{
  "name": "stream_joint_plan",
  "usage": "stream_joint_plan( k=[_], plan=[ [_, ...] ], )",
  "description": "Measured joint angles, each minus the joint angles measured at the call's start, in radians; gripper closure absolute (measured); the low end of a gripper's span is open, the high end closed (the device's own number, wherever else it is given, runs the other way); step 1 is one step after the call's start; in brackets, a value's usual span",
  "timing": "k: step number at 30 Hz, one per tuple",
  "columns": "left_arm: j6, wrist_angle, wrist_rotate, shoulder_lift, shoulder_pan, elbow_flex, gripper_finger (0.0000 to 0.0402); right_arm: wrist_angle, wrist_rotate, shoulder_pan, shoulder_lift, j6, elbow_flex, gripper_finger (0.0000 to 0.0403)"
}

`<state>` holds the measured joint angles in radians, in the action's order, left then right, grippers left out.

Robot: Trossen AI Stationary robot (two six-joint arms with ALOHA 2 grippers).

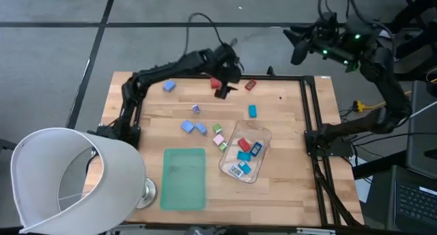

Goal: Pick & Place Office items
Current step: Put the light blue digital clock into the transparent bin

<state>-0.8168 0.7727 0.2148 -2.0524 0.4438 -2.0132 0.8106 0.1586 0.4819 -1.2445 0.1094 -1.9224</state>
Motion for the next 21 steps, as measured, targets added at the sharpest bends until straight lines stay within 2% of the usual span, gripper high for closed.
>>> stream_joint_plan(
  k=[3, 12, 17, 21],
  plan=[
    [-0.056, 0.002, -0.032, -0.051, -0.047, 0.002, 0.0162, 0.031, -0.072, 0.024, 0.003, -0.005, 0.000, 0.0266],
    [-0.227, -0.131, -0.081, -0.169, -0.146, 0.001, 0.0162, 0.095, -0.261, 0.068, -0.038, -0.014, 0.000, 0.0266],
    [-0.384, -0.264, -0.219, -0.232, -0.189, -0.001, 0.0162, 0.095, -0.309, 0.086, -0.060, -0.016, 0.000, 0.0266],
    [-0.460, -0.344, -0.240, -0.285, -0.195, -0.001, 0.0162, 0.088, -0.338, 0.095, -0.069, 0.008, 0.000, 0.0266]
  ],
)
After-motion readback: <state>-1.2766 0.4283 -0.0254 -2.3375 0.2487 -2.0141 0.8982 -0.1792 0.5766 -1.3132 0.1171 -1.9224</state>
